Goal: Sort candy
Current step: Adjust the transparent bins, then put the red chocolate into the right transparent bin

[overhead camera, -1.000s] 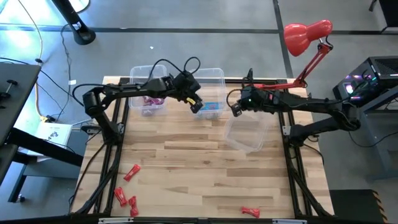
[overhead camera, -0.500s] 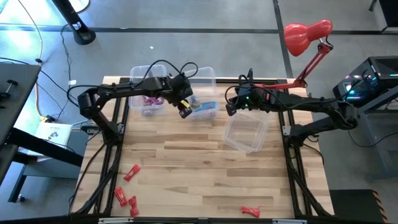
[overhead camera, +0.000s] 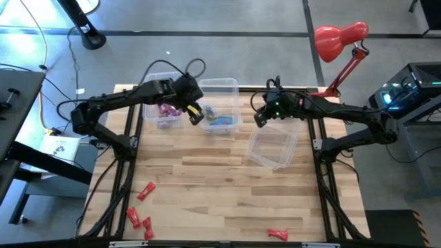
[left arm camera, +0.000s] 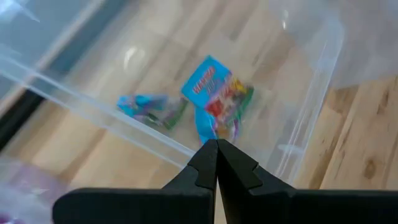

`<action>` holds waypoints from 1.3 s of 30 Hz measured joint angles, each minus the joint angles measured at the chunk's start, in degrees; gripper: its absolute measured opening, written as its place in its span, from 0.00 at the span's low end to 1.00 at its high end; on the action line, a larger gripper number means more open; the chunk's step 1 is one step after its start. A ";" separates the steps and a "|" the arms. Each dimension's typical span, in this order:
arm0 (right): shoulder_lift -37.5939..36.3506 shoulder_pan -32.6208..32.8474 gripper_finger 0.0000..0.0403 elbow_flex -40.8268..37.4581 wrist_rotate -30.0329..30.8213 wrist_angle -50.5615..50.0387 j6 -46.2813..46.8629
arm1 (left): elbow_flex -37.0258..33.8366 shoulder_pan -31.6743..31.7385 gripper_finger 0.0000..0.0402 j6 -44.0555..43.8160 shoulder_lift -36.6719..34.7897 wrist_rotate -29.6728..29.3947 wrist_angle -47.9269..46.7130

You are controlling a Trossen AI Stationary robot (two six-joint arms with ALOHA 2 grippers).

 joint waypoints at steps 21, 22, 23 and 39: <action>12.16 -3.15 0.00 0.34 -2.05 2.24 -3.72 | -0.02 -15.78 0.00 -6.67 -22.93 -0.28 7.76; 12.17 -3.61 0.00 0.34 -2.05 3.37 -4.12 | -0.02 -17.31 0.00 -7.68 -23.51 -0.37 7.68; 12.10 -4.01 0.00 0.37 -1.98 4.13 -4.46 | -0.02 -18.95 0.00 -8.77 -24.00 -0.55 7.59; -0.34 -4.47 0.00 5.44 0.10 -3.09 -9.38 | -5.59 -40.78 0.05 -41.35 -19.33 -6.97 -25.75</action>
